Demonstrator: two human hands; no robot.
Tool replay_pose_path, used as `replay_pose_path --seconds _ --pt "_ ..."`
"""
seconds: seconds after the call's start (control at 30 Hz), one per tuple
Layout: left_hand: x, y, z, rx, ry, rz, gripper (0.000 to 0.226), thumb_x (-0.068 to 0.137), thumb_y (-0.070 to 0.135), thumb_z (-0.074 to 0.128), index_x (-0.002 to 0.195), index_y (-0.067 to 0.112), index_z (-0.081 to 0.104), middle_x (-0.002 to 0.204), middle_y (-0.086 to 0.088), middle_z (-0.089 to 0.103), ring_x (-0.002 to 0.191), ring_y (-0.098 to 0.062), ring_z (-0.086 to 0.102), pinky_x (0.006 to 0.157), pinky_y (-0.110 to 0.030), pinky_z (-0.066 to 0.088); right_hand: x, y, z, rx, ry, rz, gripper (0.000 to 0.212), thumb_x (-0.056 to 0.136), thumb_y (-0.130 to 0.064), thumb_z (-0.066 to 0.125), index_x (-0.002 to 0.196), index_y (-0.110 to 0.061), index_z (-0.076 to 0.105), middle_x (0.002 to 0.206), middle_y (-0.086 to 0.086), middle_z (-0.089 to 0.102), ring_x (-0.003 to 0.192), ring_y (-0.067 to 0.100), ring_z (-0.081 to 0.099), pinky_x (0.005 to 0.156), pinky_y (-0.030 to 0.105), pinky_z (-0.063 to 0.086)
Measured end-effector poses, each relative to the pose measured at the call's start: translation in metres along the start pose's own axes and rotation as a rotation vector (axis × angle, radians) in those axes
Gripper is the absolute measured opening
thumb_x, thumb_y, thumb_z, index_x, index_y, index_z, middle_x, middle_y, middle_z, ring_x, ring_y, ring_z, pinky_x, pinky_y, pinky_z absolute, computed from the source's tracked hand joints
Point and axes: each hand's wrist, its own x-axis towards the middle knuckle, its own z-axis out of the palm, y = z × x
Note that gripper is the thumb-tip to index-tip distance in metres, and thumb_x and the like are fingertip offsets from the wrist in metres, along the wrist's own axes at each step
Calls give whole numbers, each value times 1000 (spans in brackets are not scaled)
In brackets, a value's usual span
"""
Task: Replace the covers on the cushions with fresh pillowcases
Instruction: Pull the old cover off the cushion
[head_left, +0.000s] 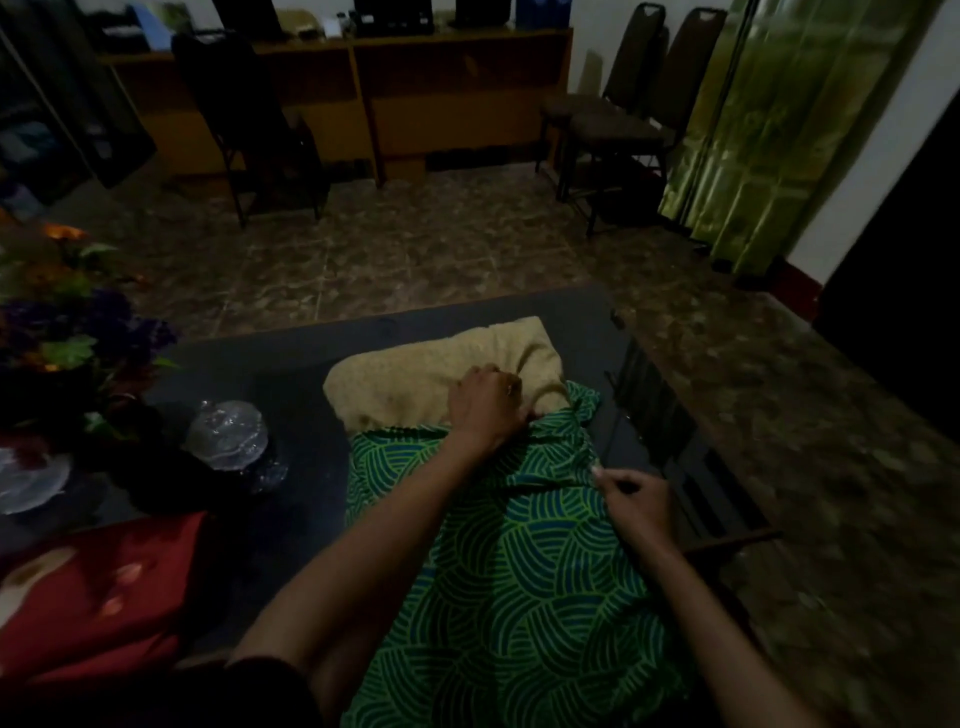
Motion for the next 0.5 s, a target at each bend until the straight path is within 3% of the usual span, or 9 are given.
replay_pose_path --seconds 0.1,0.2,0.37,0.5 --pt "7 13 2 37 -10 6 26 83 41 73 93 17 78 90 -8 74 88 -31 69 75 -35 49 1 -3 -6 -10 22 -4 27 92 -29 74 66 -24 70 68 -8 70 70 13 67 69 31 51" --pt "12 13 0 21 2 17 22 84 32 70 96 14 76 94 -12 73 87 -34 68 72 -34 49 -2 -5 -18 -37 8 -50 33 93 -32 72 62 -21 66 64 -5 68 67 13 65 64 30 46" --pt "30 8 -25 -34 113 -35 20 83 30 73 96 15 77 94 -11 73 85 -32 69 65 -33 47 -14 -23 -37 -86 -44 -90 26 94 -32 71 71 -18 71 71 -6 69 69 4 62 63 28 45" --pt "40 -2 -44 -88 149 -121 21 83 28 75 98 14 79 95 -12 75 89 -32 70 68 -37 53 -25 -19 -52 -101 -70 -95 21 92 -25 73 71 -22 70 72 -13 67 72 0 62 65 25 43"
